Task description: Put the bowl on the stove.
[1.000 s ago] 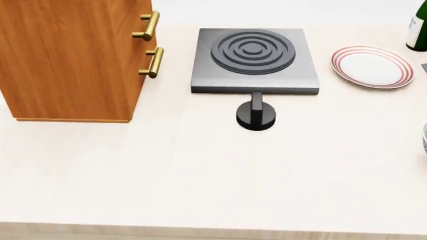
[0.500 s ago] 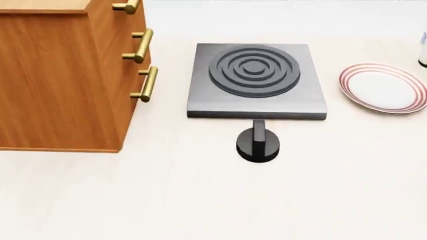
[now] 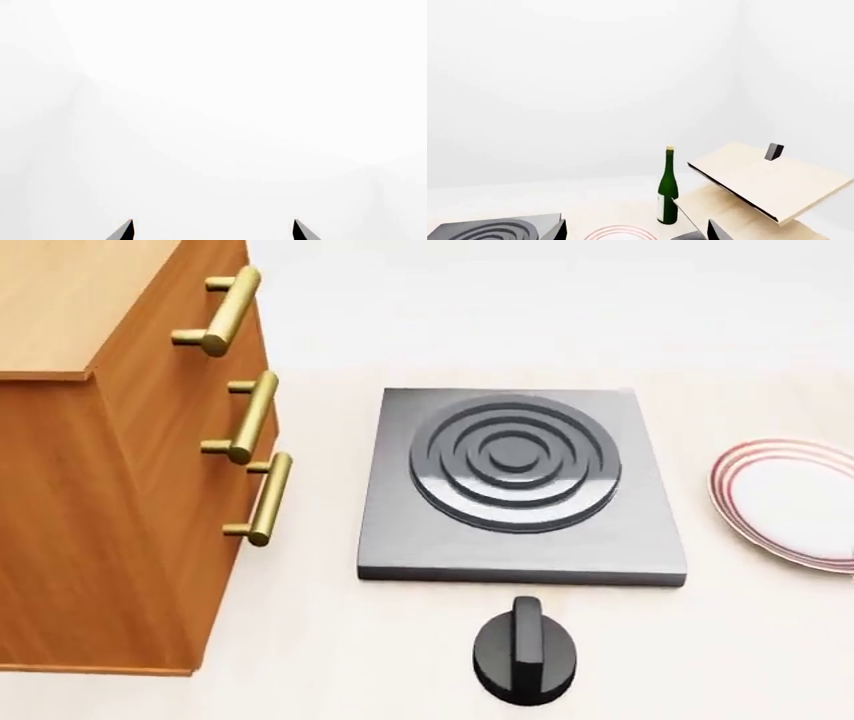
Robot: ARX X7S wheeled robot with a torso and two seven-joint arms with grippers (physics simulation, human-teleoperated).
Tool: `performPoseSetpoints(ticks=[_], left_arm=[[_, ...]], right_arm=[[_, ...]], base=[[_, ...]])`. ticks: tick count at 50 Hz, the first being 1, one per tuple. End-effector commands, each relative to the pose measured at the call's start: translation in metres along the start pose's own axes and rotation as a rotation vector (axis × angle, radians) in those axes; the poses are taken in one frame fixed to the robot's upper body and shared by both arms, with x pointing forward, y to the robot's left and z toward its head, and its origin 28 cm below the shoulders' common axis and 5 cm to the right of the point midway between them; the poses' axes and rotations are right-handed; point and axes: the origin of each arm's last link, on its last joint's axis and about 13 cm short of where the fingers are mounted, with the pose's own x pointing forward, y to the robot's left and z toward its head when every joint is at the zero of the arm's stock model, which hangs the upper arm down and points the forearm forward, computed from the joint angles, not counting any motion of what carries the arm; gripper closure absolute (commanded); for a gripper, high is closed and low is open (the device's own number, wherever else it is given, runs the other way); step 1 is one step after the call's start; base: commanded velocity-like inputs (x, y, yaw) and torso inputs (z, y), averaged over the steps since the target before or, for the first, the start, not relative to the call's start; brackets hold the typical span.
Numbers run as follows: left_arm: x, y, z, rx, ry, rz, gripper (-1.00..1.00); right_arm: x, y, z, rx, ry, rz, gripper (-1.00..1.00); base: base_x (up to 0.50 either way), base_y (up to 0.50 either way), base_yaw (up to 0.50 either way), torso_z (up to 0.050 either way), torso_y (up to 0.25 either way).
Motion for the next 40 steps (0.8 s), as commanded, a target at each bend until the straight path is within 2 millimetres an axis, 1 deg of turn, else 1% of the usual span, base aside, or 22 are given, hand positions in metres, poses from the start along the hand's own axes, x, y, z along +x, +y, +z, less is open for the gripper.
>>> performPoseSetpoints(ticks=[1, 7, 21, 28, 31, 34, 36, 39, 40], left_arm=[[0.000, 0.000, 0.000, -0.001, 0.001, -0.001, -1.00], [-0.001, -0.001, -0.001, -0.003, 0.003, -0.001, -1.00], [-0.001, -0.001, -0.001, -0.003, 0.004, -0.001, -1.00], [-0.001, 0.000, -0.001, -0.003, 0.004, 0.001, -1.00], [-0.001, 0.000, -0.001, -0.008, 0.006, 0.001, -1.00], [-0.001, -0.001, -0.002, -0.013, 0.009, -0.002, -1.00], [-0.001, -0.001, -0.002, -0.017, 0.010, -0.001, -1.00], [-0.001, -0.001, -0.002, -0.019, 0.011, -0.001, -1.00], [-0.001, -0.001, -0.002, -0.017, 0.011, -0.001, -1.00]], right_arm=[[0.000, 0.001, 0.000, -0.011, 0.001, 0.006, -1.00], [0.000, 0.001, 0.000, -0.025, -0.001, 0.014, -1.00], [0.001, 0.001, -0.001, 0.011, 0.006, -0.005, -1.00], [0.003, 0.001, 0.001, -0.023, 0.028, 0.023, -1.00], [0.005, -0.003, 0.009, -0.043, 0.047, 0.060, -1.00], [0.009, -0.011, 0.020, -0.050, 0.053, 0.118, -1.00], [0.011, -0.019, 0.030, -0.074, 0.086, 0.138, -1.00], [0.012, -0.026, 0.039, -0.112, 0.113, 0.198, -1.00], [0.011, -0.029, 0.043, -0.127, 0.145, 0.244, -1.00]], base=[[0.50, 0.00, 0.00, 0.000, 0.000], [0.50, 0.02, 0.00, 0.000, 0.002], [0.50, 0.10, 0.00, 0.000, 0.001], [0.00, 0.00, 0.00, 0.000, 0.000], [0.00, 0.00, 0.00, 0.000, 0.000], [0.00, 0.00, 0.00, 0.000, 0.000], [0.00, 0.00, 0.00, 0.000, 0.000], [0.00, 0.00, 0.00, 0.000, 0.000], [0.00, 0.00, 0.00, 0.000, 0.000]])
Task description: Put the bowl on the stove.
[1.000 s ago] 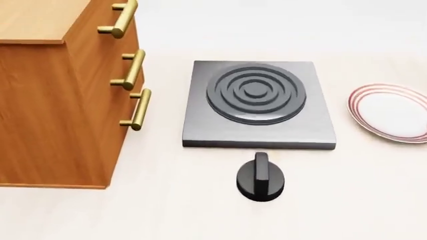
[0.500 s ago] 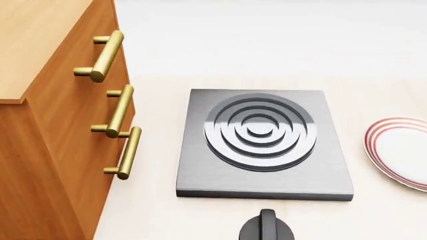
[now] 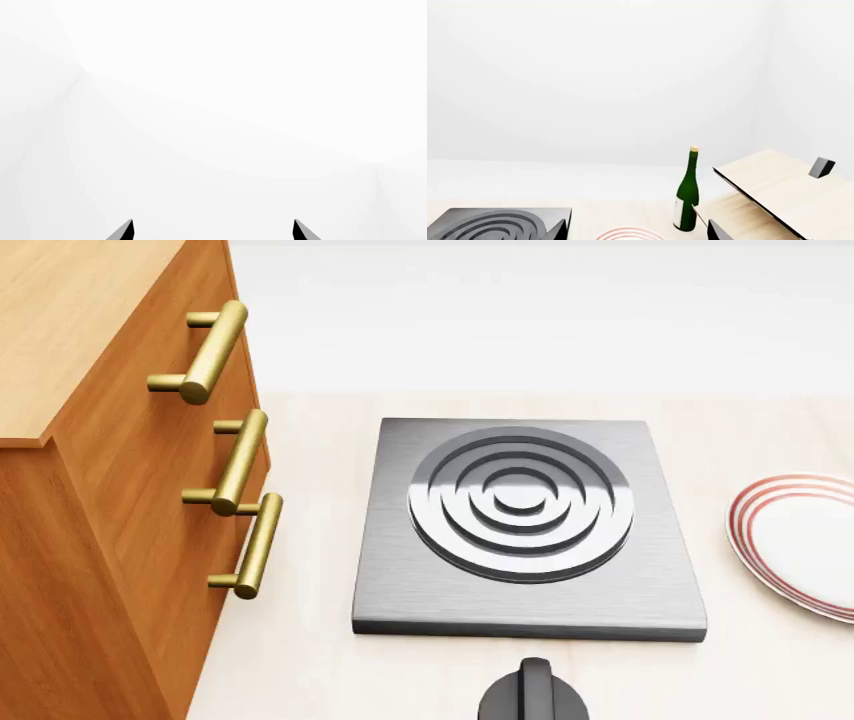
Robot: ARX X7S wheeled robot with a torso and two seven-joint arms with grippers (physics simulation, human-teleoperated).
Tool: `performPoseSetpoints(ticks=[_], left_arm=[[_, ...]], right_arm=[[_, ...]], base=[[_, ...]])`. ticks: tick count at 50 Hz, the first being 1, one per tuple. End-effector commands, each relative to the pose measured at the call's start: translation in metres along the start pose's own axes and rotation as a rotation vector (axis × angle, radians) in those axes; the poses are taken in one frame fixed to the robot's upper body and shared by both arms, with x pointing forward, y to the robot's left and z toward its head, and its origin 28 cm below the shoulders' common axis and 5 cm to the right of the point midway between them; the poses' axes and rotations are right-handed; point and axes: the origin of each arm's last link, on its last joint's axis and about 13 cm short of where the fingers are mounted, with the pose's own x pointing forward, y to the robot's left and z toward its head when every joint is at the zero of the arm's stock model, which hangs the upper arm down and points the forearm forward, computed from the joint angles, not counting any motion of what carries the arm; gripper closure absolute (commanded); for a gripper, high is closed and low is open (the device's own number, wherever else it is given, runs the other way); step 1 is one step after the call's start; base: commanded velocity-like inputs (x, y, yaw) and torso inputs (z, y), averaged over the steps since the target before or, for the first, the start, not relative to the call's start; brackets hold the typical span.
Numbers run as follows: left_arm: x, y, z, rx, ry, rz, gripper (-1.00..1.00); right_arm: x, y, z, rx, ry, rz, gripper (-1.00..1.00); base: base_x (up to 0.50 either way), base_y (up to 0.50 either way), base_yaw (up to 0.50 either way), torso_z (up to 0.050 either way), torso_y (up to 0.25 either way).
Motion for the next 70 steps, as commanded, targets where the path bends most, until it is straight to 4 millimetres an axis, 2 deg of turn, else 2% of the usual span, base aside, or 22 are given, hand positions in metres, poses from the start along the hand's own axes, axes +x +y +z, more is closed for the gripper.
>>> performPoseSetpoints(ticks=[1, 6, 12, 23, 28, 35, 37, 43, 45, 61, 70], left_arm=[[0.000, 0.000, 0.000, -0.007, 0.004, 0.001, -1.00], [0.000, 0.000, -0.001, -0.009, 0.006, 0.002, -1.00], [-0.001, 0.000, -0.002, -0.010, 0.009, 0.000, -1.00], [-0.001, 0.001, -0.002, -0.005, 0.008, 0.004, -1.00], [-0.001, 0.000, -0.003, -0.007, 0.009, 0.002, -1.00], [-0.001, 0.000, -0.003, -0.007, 0.009, 0.002, -1.00], [-0.001, 0.000, -0.003, -0.006, 0.010, 0.001, -1.00], [-0.001, 0.001, -0.003, -0.006, 0.010, 0.003, -1.00], [-0.002, 0.000, -0.004, -0.006, 0.013, 0.002, -1.00], [-0.001, 0.001, -0.004, -0.007, 0.012, 0.004, -1.00], [-0.002, 0.001, -0.005, -0.006, 0.016, 0.003, -1.00]], right_arm=[[0.001, -0.022, 0.028, -0.091, 0.106, 0.173, -1.00], [0.001, -0.030, 0.031, -0.099, 0.214, 0.228, -1.00], [0.000, -0.038, 0.026, -0.017, 0.321, 0.279, -1.00], [0.000, -0.044, 0.017, 0.101, 0.458, 0.251, -1.00], [-0.004, -0.049, 0.014, 0.150, 0.510, 0.182, -1.00], [-0.010, -0.052, 0.009, 0.187, 0.505, 0.153, -1.00], [-0.009, -0.053, 0.012, 0.234, 0.450, 0.133, -1.00], [-0.012, -0.055, 0.007, 0.204, 0.497, 0.124, -1.00], [-0.013, -0.055, 0.004, 0.138, 0.512, 0.127, -1.00], [-0.021, -0.058, -0.011, 0.144, 0.565, 0.074, -1.00], [-0.014, -0.059, -0.024, 0.108, 0.576, 0.014, -1.00]], base=[[0.00, 0.00, 0.00, 0.000, 0.000], [0.00, 0.00, 0.00, 0.000, 0.000], [0.00, 0.00, 0.00, 0.000, 0.000], [0.00, 0.00, 0.00, 0.000, 0.000], [0.00, 0.00, 0.00, 0.000, 0.000], [0.00, 0.00, 0.00, 0.000, 0.000], [0.00, 0.00, 0.00, 0.000, 0.000], [0.00, 0.00, 0.00, 0.000, 0.000], [0.00, 0.00, 0.00, 0.000, 0.000], [0.00, 0.00, 0.00, 0.000, 0.000], [0.00, 0.00, 0.00, 0.000, 0.000]])
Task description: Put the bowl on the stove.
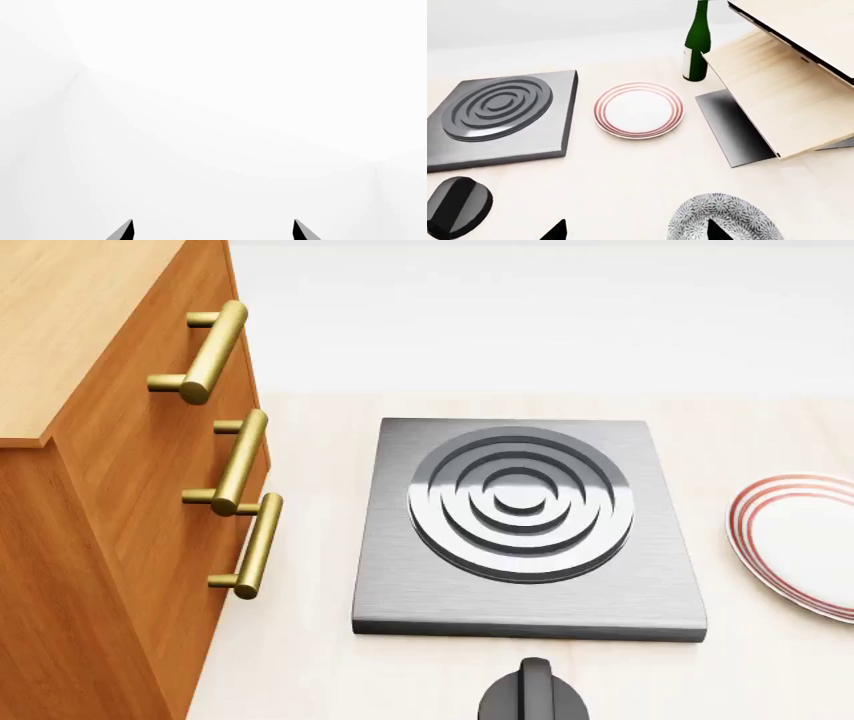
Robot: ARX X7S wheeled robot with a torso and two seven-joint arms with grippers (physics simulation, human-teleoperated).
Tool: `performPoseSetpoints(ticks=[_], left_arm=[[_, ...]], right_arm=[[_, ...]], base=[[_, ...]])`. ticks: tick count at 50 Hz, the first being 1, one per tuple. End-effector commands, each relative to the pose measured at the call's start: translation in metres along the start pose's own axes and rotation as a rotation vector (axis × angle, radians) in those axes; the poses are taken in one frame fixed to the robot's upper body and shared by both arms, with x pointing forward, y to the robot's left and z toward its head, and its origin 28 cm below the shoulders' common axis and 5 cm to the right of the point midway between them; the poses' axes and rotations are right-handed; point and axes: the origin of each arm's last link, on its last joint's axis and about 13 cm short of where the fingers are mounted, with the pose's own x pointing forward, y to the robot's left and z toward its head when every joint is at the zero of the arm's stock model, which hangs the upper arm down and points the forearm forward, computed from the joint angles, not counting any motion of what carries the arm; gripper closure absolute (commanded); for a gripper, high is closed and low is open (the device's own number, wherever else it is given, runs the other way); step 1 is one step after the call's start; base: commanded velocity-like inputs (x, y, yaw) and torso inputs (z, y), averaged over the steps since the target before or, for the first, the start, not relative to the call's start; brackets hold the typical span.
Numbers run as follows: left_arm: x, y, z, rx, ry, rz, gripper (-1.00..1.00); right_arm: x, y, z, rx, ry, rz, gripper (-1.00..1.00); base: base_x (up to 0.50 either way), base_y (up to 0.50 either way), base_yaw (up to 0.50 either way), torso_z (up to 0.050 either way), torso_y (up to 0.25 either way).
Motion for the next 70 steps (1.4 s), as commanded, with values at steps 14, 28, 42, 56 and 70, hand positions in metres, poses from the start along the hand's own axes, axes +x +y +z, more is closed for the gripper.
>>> performPoseSetpoints(ticks=[14, 28, 42, 56, 70], left_arm=[[0.001, 0.001, 0.002, 0.006, -0.007, 0.001, -1.00], [0.000, 0.001, 0.000, 0.008, -0.003, 0.000, -1.00], [0.000, 0.001, 0.000, 0.006, -0.004, 0.001, -1.00], [-0.001, 0.000, -0.002, -0.002, 0.005, -0.002, -1.00], [-0.002, 0.000, -0.005, -0.005, 0.012, -0.005, -1.00]], right_arm=[[0.036, 0.003, -0.023, -0.039, 0.066, -0.074, -1.00], [0.057, 0.003, -0.045, -0.046, 0.153, -0.129, -1.00], [0.081, 0.009, -0.048, -0.068, 0.169, -0.124, -1.00], [0.093, 0.007, -0.058, -0.100, 0.225, -0.169, -1.00], [0.102, 0.006, -0.062, -0.072, 0.233, -0.205, -1.00]], base=[[0.00, 0.00, 0.00, 0.000, 0.000], [0.00, 0.00, 0.00, 0.000, 0.000], [0.00, 0.00, 0.00, 0.000, 0.000], [0.00, 0.00, 0.00, 0.000, 0.000], [0.00, 0.00, 0.00, 0.000, 0.000]])
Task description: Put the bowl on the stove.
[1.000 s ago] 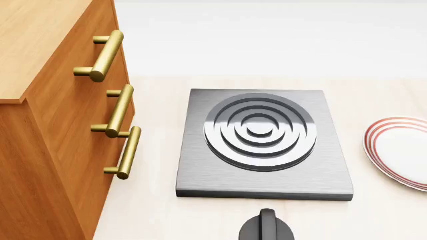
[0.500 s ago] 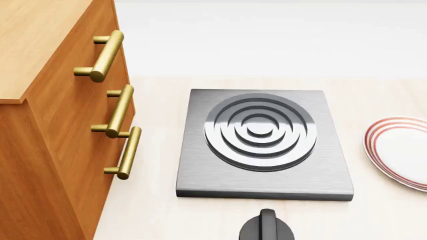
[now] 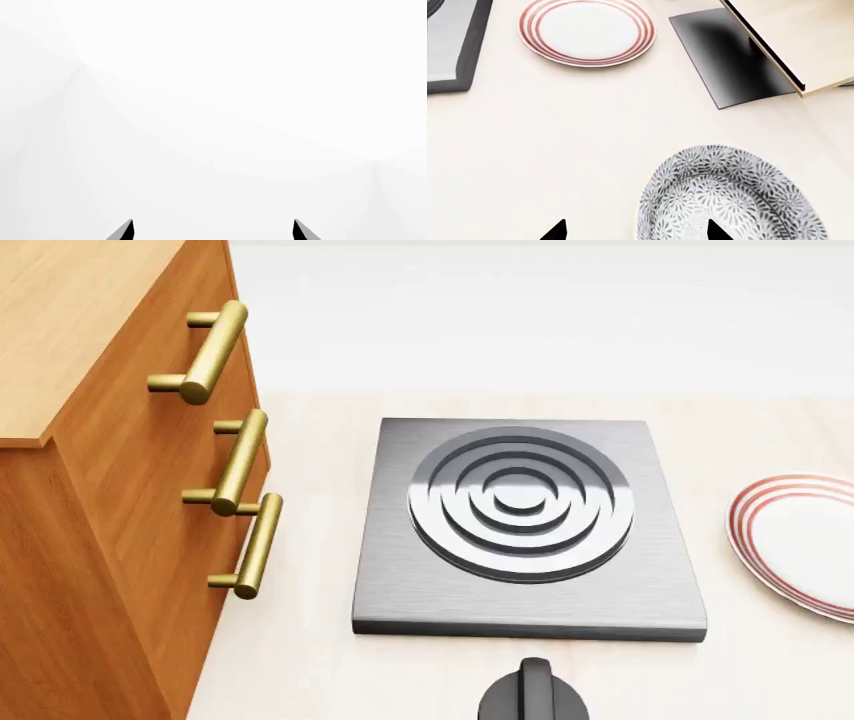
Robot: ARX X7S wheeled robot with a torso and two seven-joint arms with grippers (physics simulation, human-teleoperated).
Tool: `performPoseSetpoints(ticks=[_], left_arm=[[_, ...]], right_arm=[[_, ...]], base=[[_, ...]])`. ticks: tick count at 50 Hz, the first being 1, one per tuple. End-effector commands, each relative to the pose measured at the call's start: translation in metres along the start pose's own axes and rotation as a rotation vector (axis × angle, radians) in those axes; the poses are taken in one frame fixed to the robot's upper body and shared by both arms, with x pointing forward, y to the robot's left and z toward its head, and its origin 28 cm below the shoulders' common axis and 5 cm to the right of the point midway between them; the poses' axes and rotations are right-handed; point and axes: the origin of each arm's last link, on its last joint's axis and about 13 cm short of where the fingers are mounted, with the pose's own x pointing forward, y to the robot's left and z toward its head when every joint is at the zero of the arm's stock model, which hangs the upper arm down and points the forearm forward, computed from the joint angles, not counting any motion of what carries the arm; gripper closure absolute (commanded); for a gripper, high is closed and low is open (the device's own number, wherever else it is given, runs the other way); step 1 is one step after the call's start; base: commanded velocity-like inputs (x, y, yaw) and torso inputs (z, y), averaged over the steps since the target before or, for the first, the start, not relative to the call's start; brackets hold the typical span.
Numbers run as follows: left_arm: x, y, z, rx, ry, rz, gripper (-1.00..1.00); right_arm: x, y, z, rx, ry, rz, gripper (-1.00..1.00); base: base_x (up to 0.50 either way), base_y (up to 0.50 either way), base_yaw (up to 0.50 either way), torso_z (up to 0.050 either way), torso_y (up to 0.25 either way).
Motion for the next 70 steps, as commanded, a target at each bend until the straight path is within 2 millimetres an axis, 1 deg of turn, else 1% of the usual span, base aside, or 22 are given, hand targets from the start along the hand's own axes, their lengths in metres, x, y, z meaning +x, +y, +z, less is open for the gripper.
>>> performPoseSetpoints(ticks=[1, 15, 27, 51, 63, 70], left_arm=[[-0.001, 0.000, -0.002, -0.002, 0.006, -0.003, -1.00], [-0.001, -0.001, -0.003, -0.002, 0.009, -0.005, -1.00], [-0.002, -0.001, -0.006, -0.001, 0.018, -0.011, -1.00], [-0.003, -0.001, -0.008, -0.002, 0.025, -0.011, -1.00], [-0.004, 0.000, -0.010, 0.001, 0.030, -0.011, -1.00], [-0.004, 0.000, -0.011, 0.001, 0.034, -0.011, -1.00]], right_arm=[[0.009, 0.001, -0.001, 0.010, 0.014, -0.028, -1.00], [0.025, 0.006, -0.001, 0.003, 0.035, -0.031, -1.00], [0.035, 0.009, -0.012, 0.038, 0.052, -0.046, -1.00], [0.039, 0.007, -0.027, 0.066, 0.083, -0.073, -1.00], [0.044, 0.011, -0.030, 0.061, 0.099, -0.070, -1.00], [0.046, 0.013, -0.035, 0.061, 0.112, -0.065, -1.00]], base=[[0.00, 0.00, 0.00, 0.000, 0.000], [0.00, 0.00, 0.00, 0.000, 0.000], [0.00, 0.00, 0.00, 0.000, 0.000], [0.00, 0.00, 0.00, 0.000, 0.000], [0.00, 0.00, 0.00, 0.000, 0.000], [0.00, 0.00, 0.00, 0.000, 0.000]])
